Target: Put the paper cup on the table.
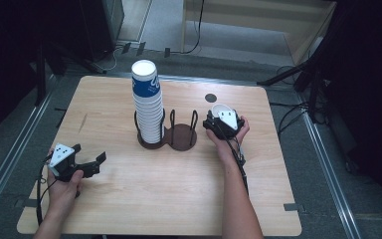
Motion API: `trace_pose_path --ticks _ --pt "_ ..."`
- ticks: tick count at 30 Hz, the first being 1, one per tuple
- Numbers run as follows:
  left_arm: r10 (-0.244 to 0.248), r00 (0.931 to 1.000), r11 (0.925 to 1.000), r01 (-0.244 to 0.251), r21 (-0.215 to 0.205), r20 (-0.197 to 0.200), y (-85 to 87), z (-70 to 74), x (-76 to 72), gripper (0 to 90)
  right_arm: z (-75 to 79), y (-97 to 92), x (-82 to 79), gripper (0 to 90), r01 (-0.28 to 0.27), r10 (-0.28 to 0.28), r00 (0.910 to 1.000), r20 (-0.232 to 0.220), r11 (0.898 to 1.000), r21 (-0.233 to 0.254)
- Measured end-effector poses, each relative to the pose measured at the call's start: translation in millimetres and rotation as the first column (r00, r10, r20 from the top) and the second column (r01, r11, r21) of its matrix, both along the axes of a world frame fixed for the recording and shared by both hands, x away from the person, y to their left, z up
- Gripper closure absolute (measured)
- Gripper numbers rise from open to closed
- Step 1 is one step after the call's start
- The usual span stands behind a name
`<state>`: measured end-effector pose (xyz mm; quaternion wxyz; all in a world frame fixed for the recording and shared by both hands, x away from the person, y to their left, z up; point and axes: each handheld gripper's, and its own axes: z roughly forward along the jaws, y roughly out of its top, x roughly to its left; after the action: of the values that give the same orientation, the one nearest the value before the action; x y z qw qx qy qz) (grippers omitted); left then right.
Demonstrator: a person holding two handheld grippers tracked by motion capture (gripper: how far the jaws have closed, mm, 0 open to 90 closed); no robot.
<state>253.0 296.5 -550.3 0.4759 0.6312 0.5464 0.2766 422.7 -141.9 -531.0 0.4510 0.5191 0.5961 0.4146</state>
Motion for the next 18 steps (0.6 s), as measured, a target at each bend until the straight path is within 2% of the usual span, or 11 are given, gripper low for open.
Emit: trace_pose_path --ticks 5,11,18 --pt "0.0 1.0 1.0 0.0 0.0 0.001 -0.1 -0.1 0.0 0.0 0.7 -2.0 -1.2 11.1 -0.011 0.011 0.9999 -0.007 1.0 0.012" --pt "0.0 1.0 1.0 0.0 -0.001 0.001 -0.1 -0.1 0.1 0.0 3.9 -3.3 -2.9 0.5 -0.088 0.089 0.9957 -0.024 0.995 0.044" --pt "0.0 1.0 1.0 0.0 -0.001 0.001 -0.1 -0.1 0.1 0.0 14.1 -5.0 -8.2 0.0 -0.107 0.109 0.9938 -0.02 0.99 0.096"
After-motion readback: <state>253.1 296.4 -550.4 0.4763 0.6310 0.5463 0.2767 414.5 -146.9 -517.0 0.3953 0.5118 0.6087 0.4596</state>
